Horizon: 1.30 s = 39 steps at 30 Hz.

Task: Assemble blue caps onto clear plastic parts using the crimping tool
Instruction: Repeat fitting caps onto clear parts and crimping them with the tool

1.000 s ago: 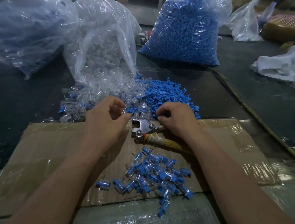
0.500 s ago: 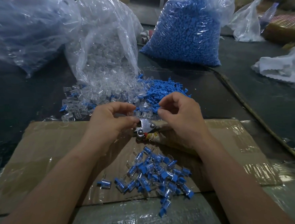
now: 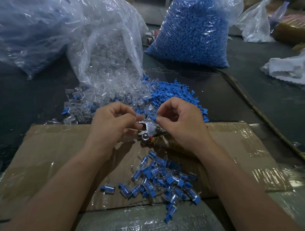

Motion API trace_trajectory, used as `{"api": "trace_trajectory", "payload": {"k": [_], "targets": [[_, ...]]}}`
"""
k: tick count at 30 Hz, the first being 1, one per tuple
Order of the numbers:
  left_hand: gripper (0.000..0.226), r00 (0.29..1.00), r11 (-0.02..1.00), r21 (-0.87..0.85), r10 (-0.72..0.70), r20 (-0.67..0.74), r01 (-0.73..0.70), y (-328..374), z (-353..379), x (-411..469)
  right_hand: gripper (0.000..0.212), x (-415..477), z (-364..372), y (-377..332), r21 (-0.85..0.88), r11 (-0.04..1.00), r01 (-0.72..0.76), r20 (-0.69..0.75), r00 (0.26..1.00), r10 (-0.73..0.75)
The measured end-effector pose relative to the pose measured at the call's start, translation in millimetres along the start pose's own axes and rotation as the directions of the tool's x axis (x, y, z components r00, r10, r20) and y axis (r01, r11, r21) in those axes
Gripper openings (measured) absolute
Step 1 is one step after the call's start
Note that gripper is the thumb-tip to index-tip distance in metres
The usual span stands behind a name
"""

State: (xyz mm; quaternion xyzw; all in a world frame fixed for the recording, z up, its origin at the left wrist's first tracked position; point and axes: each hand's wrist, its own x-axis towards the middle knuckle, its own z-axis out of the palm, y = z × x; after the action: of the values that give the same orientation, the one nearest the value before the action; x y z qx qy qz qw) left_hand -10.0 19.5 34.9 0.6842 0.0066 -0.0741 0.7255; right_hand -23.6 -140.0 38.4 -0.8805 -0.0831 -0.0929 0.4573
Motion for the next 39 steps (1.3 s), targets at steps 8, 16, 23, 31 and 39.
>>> {"api": "trace_trajectory", "payload": {"k": [8,16,23,31,39], "targets": [[0.018,0.998,0.987,0.145,0.066,0.015,-0.068,-0.6,-0.5,-1.2,0.026,-3.3,2.8,-5.5,0.043,0.999,0.003,0.037,0.999,-0.004],[0.025,0.987,0.968,0.193,0.157,0.044,-0.162,2.2,3.7,-5.1,0.03,-5.3,4.6,-9.7,0.062,0.998,0.014,0.052,0.998,-0.018],[0.02,0.99,0.982,0.136,0.122,0.065,-0.13,-0.8,2.4,-3.8,0.025,-5.4,3.9,-8.6,0.046,0.999,-0.006,0.014,1.0,0.005],[0.026,0.986,0.988,0.086,0.119,0.121,-0.129,-1.3,5.0,-5.9,0.025,-5.6,4.7,-8.0,-0.025,1.0,0.016,-0.052,0.998,-0.017],[0.022,0.991,0.997,-0.037,0.065,0.121,-0.061,2.0,6.1,-8.2,0.027,-5.1,4.4,-7.8,0.027,0.999,0.035,-0.023,0.999,-0.034]]}}
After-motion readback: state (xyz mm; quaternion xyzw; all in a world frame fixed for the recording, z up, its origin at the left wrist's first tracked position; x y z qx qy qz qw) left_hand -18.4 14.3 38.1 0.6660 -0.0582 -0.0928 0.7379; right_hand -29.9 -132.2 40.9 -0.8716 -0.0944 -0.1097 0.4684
